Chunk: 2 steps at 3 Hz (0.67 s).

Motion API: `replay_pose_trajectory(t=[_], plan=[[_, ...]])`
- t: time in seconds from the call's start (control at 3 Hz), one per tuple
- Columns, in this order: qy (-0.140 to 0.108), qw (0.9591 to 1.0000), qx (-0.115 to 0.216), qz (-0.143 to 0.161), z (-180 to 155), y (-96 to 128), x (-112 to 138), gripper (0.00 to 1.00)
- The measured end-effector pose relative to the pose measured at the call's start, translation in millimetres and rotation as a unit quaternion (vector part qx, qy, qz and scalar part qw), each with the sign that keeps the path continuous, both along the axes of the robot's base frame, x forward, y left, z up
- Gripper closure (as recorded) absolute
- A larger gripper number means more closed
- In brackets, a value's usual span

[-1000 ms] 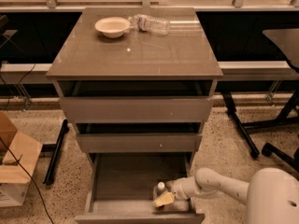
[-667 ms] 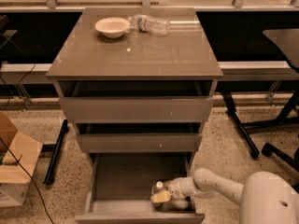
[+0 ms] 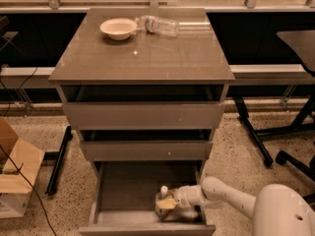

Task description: Pick blue plastic bottle from bottom drawer and place on counter

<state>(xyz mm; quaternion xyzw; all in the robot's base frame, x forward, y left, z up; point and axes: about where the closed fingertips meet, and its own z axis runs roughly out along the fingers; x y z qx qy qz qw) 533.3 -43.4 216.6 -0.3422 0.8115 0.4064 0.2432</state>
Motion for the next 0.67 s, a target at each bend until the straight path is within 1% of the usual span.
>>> replay_pose_trajectory(t=[0.33, 0.67], plan=[[-0.033, 0.9991, -0.024, -0.011, 55.7, -8.9, 3.5, 1.0], [-0.075, 0.9959, -0.047, -0.019, 131.7, -24.1, -5.4, 1.0]])
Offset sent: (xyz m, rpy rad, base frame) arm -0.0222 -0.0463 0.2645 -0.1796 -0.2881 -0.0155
